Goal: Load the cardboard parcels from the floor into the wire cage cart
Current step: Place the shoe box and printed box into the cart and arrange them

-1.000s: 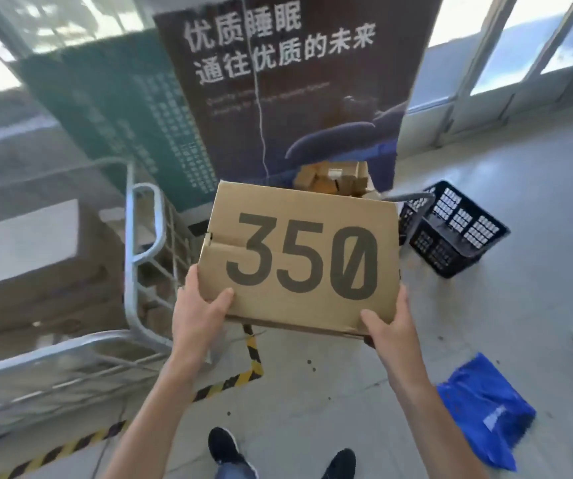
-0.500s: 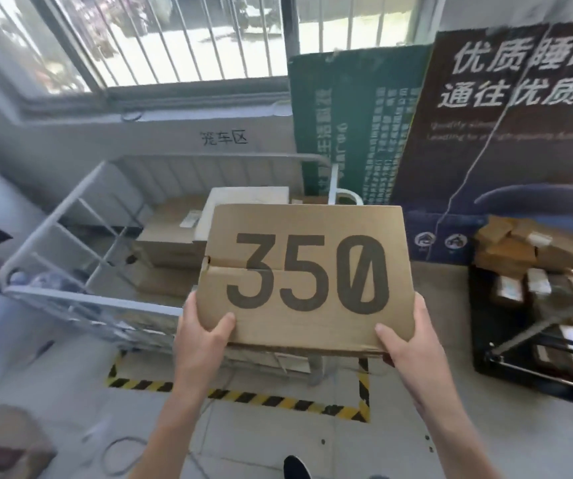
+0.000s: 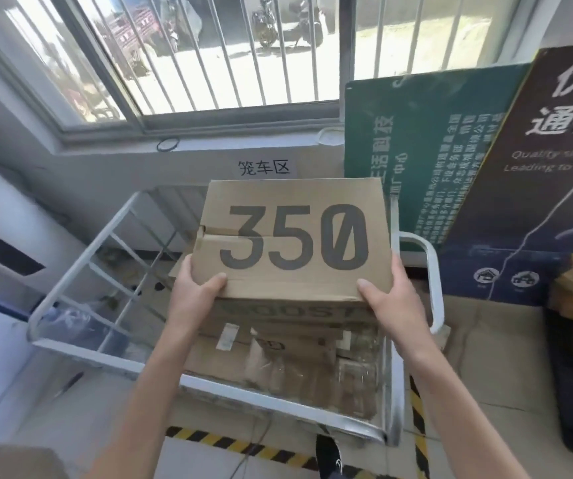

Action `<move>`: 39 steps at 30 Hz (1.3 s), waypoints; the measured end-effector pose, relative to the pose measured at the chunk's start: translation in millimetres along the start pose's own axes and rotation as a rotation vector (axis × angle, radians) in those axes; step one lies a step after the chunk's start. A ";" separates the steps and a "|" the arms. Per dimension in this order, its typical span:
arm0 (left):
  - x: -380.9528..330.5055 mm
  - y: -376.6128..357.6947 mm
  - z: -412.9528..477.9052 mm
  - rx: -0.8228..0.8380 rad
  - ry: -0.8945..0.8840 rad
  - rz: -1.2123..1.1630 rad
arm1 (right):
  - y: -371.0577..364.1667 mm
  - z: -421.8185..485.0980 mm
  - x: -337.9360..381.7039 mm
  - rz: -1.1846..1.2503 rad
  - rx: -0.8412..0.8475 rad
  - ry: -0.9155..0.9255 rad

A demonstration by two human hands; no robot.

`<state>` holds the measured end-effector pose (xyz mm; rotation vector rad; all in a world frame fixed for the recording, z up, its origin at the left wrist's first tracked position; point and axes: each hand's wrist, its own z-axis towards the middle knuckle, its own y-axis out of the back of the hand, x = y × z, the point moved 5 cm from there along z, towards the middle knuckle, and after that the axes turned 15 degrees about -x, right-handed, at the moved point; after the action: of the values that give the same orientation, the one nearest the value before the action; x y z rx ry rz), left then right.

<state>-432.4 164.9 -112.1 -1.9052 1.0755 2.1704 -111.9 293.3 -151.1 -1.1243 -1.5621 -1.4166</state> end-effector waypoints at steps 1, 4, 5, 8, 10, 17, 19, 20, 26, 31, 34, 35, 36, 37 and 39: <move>-1.5 -8.6 20.7 0.007 0.004 0.003 | -10.8 17.3 3.9 0.004 -0.003 -0.001; -1.4 -34.0 74.0 0.014 0.012 0.055 | -40.6 65.1 5.5 -0.011 -0.013 -0.027; 1.4 -42.8 88.1 0.016 0.012 0.081 | -50.7 78.2 1.8 -0.021 -0.004 -0.054; 27.8 -69.8 111.9 0.069 0.061 0.206 | -79.8 96.1 -20.9 -0.085 0.072 -0.127; 59.7 -90.8 111.2 0.207 0.143 0.283 | -93.9 93.8 -46.8 -0.191 0.122 -0.148; 116.8 -94.1 106.1 0.272 0.143 0.191 | -105.6 67.4 -94.6 -0.245 0.029 -0.177; 120.8 -89.4 113.1 0.264 0.118 0.177 | -110.4 62.9 -89.3 -0.214 -0.037 -0.170; 121.4 -87.0 118.1 0.264 0.107 0.171 | -112.7 60.8 -84.9 -0.189 -0.077 -0.155; 112.3 -85.3 156.1 0.338 0.064 0.127 | -132.7 60.2 -68.2 -0.164 -0.132 -0.156; 123.5 -82.1 167.4 0.462 0.100 0.142 | -153.2 53.3 -72.8 -0.242 -0.145 -0.225; 130.4 -75.4 171.1 0.500 0.105 0.135 | -159.2 47.6 -76.2 -0.220 -0.177 -0.249; 132.0 -74.0 171.8 0.510 0.092 0.131 | -161.0 45.2 -77.2 -0.200 -0.194 -0.265; 134.1 -72.7 172.1 0.519 0.077 0.131 | -162.6 43.0 -77.4 -0.181 -0.212 -0.275; 136.0 -71.4 172.2 0.527 0.064 0.133 | -163.7 40.8 -77.0 -0.173 -0.230 -0.276; 138.3 -68.4 172.4 0.549 0.056 0.133 | -163.9 35.5 -72.3 -0.191 -0.265 -0.272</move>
<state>-578.9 253.7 -267.6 -1.6801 1.6376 1.6352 -239.1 317.9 -279.8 -1.4024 -1.7443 -1.6925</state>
